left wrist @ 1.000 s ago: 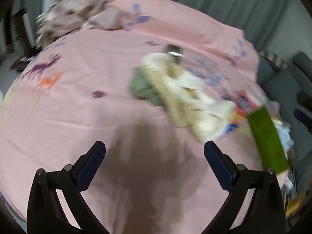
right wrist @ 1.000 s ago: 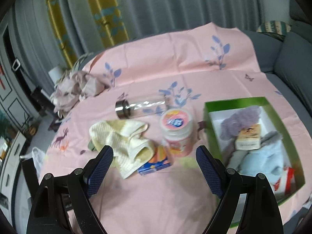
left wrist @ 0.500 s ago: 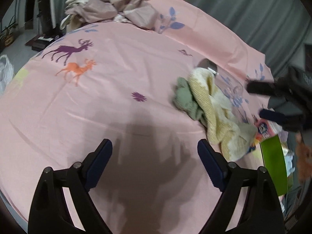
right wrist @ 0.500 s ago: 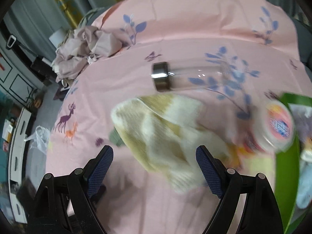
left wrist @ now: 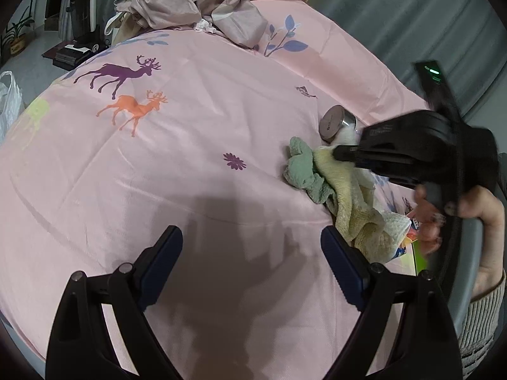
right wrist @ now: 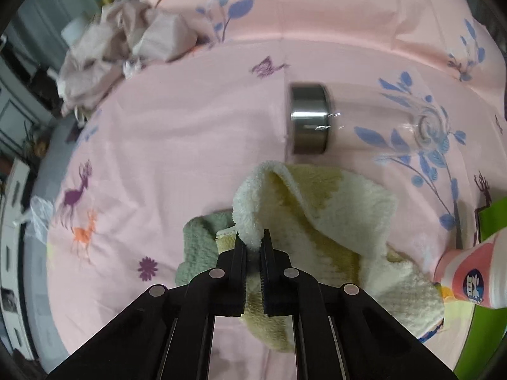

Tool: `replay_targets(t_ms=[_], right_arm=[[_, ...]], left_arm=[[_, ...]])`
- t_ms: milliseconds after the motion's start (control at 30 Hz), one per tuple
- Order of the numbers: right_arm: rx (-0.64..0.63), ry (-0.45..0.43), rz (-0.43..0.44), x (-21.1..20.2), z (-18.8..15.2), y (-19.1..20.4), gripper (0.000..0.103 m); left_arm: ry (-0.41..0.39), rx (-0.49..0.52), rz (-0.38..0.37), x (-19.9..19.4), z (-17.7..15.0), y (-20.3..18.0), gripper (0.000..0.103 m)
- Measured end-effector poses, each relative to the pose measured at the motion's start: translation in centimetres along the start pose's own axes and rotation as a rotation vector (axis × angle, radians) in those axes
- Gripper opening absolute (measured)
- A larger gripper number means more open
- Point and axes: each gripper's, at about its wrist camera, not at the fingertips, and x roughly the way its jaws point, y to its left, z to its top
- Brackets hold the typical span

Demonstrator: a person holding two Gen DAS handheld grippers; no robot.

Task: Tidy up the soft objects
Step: 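Grasp the yellow-and-white fluffy towel with the right gripper and lift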

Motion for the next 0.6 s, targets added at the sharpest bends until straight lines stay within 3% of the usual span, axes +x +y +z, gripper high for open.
replay_targets(t_ms=[200, 333, 600], right_arm=[[-0.030, -0.112, 0.177, -7.7, -1.5, -1.3, 0.008], [-0.110, -0.161, 0.285, -12.5, -4.2, -0.8, 0.008], [-0.191, -0.076, 0.473, -14.4, -10.1, 0.9, 0.007]], left_arm=[[-0.003, -0.021, 0.026, -0.2, 0.2, 0.6, 0.088], [0.000, -0.059, -0.016, -0.6, 0.4, 1.4, 0.088], [-0.044, -0.122, -0.017, -2.3, 1.3, 3.5, 0.088]])
